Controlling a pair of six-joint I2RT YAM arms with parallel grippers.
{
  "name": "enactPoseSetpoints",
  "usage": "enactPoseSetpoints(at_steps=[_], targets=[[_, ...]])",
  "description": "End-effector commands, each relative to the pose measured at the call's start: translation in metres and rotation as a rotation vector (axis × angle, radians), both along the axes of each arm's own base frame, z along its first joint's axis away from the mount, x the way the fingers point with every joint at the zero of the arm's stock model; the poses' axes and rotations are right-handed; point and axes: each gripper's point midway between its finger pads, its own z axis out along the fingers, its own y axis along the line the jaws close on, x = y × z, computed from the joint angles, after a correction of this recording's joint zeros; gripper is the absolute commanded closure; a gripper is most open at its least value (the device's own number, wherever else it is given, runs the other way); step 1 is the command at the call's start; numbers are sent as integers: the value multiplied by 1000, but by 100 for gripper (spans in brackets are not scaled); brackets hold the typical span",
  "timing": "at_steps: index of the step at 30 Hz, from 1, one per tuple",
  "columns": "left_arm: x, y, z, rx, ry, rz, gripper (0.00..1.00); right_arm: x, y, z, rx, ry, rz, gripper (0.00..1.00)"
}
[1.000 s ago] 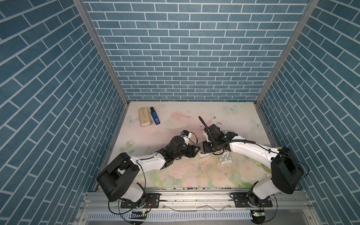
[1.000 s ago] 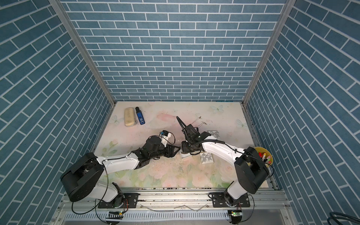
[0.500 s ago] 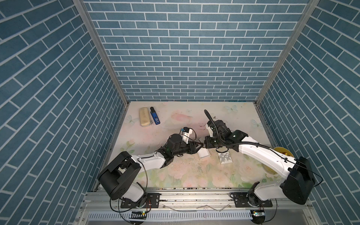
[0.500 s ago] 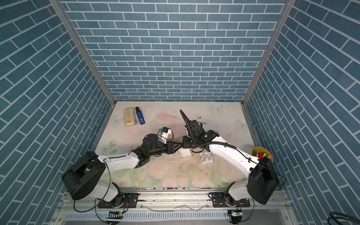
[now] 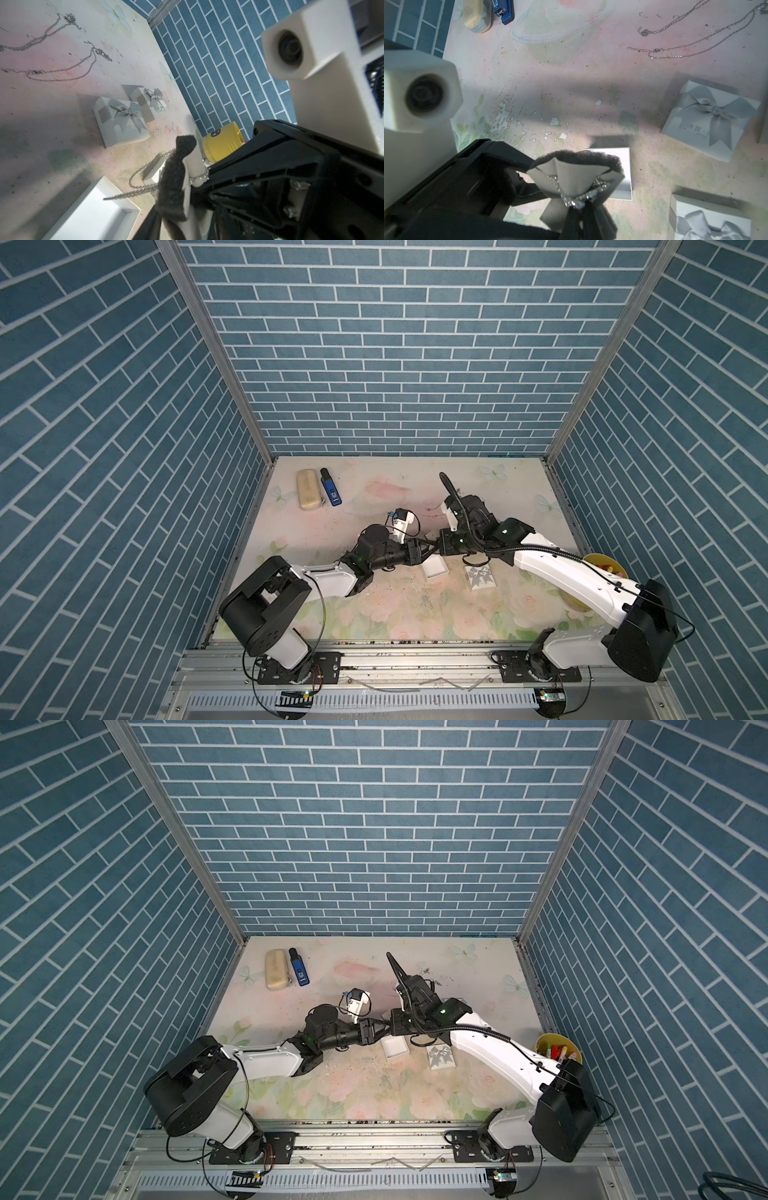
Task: Take the necklace out of the lift-off lid jewelry box
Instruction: Take out the inner lining from the jewelry box.
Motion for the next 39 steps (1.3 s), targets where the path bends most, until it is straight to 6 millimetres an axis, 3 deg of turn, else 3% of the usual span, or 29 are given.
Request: enactPoseSetpoints(at_steps=[1,6,12,16,25,27,33,39], targets=[[1,-5,13,-36,-31,-25,68,-2,1,11,35,-5,-24,97],[-5,-5,15,-38,-64,-60,88,-1,1,15,44,-12,-26,95],[-6,-2,14,-31,-119,-58,100,-1,3,19,55,-11,-25,88],[-4,0,16,-17,-183,-49,100,-2,2,23,55,-16,-20,74],[-1,9,13,210,-381,-74,100,-7,-4,50,77,-102,32,59],[-1,15,12,292,-429,-82,100,-11,-6,59,87,-136,53,58],[1,27,41,383,-624,-76,100,-22,-5,84,133,-227,157,68],[1,44,69,452,-792,-26,100,-24,-11,91,132,-325,195,73]])
